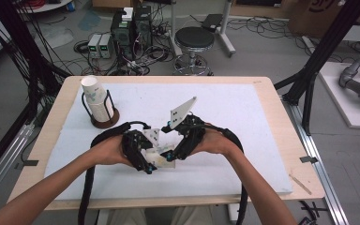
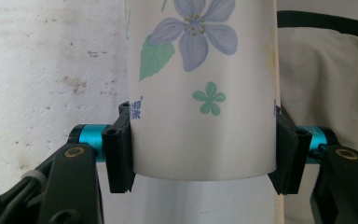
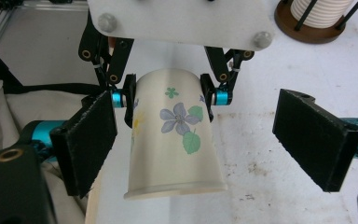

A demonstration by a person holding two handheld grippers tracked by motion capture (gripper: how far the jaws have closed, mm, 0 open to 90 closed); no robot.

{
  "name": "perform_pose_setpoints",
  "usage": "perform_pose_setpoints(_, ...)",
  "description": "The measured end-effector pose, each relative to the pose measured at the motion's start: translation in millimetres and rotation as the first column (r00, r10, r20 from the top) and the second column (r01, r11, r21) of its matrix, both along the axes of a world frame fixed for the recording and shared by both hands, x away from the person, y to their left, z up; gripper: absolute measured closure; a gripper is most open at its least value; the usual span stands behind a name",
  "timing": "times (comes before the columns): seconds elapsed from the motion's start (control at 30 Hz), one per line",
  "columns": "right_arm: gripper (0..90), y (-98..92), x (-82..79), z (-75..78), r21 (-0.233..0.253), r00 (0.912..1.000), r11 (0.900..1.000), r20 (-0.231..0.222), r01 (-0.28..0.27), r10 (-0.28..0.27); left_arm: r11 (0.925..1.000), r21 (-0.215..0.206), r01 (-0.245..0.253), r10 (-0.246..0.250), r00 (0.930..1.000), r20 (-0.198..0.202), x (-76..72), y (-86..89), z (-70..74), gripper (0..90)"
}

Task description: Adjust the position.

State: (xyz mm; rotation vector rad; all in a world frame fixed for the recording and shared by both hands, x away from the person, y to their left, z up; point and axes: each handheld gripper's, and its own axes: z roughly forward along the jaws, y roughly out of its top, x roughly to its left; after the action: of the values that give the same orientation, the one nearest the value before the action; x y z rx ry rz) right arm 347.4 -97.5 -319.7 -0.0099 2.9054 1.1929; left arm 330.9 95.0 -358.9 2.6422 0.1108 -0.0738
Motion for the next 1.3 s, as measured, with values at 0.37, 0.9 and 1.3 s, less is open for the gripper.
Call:
perform_pose_setpoints(0.37, 13.9, -18.2, 4.5, 9.4, 0.072, 0.9991, 0.996, -0.003, 0.043, -0.043, 0.9815, -0.173, -0.081, 0.079, 0.9967, -0.02, -2.2, 19.0, 2.1, 37.2)
perform_pose_setpoints(0.9, 13.9, -35.3, 7.6, 14.9, 0.128, 0.9968, 0.989, -0.006, 0.08, -0.08, 0.8977, -0.413, -0.153, 0.152, 0.9877, -0.035, -4.8, 45.7, 1.7, 37.2)
perform_pose_setpoints(1.3, 13.8, -50.9, 10.4, 2.0, 0.164, 0.9925, 0.979, -0.04, 0.121, -0.116, 0.8483, -0.503, -0.167, 0.167, 0.9849, -0.044, -5.0, 55.1, 5.5, 37.2)
